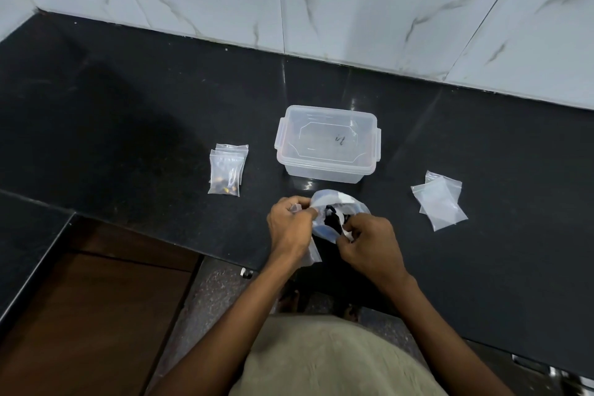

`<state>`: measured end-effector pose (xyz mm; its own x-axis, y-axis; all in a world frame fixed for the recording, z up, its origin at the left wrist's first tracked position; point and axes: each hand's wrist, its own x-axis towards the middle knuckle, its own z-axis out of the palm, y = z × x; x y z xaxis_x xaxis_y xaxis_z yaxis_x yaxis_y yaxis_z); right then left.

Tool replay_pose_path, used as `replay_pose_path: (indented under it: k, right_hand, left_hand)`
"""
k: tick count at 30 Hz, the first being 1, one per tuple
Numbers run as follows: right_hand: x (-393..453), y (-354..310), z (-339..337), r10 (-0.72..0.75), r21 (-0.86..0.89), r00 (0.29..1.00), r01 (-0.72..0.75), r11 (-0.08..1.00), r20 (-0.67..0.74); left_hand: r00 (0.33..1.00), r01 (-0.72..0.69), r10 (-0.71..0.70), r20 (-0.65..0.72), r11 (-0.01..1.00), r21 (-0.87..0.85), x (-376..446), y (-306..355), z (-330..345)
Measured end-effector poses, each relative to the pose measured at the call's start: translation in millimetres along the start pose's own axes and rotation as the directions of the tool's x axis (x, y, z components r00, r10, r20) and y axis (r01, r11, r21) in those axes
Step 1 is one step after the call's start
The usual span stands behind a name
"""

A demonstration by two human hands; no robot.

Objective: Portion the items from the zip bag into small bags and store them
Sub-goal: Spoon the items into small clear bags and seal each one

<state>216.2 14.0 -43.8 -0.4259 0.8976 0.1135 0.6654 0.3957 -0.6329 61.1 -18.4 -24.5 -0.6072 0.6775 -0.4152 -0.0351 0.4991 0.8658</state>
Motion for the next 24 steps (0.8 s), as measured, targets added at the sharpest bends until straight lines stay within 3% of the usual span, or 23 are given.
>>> replay_pose_path:
  k: [4,10,13,16,20,24]
  right_hand:
    - [4,-2,-1,0.039,-0.002,0.999,-0.039,0.999,0.017]
    - [-2,-9,-12,-0.022,0.102,0.993,0.034,0.994,-0.115]
    - [-4,-11,-14,-0.116,0.059,0.983,0.125,0.990,-0.141]
    - [-3,-10,-10,-0.200,-0.001,0.977,0.201,0.980,-0.076]
    - [-3,-1,-4,-0.149,-0.080,0.987,0.154,0.985,0.064]
    - [-6,-5,-10,-0.163,-0.025,0.987,0.163,0.986,0.002]
  left_hand:
    - [0.992,-0.033,0.036,-0.121,0.999,0.031,-2,-4,0]
    - [0.980,0.024,-0.003,-0.199,0.994,0.106,1,-4,-7]
    - [0.981,0.032,-0.009,-0.196,0.993,0.116,-1,-4,-6]
    - [0.988,0.017,-0.001,-0.156,0.995,0.102,-2,-3,-5]
    - [0.997,-0.024,0.028,-0.076,0.998,0.059,-1,-4,-4]
    - [0.995,0.010,-0.003,-0.097,0.998,0.065,0,-10,-5]
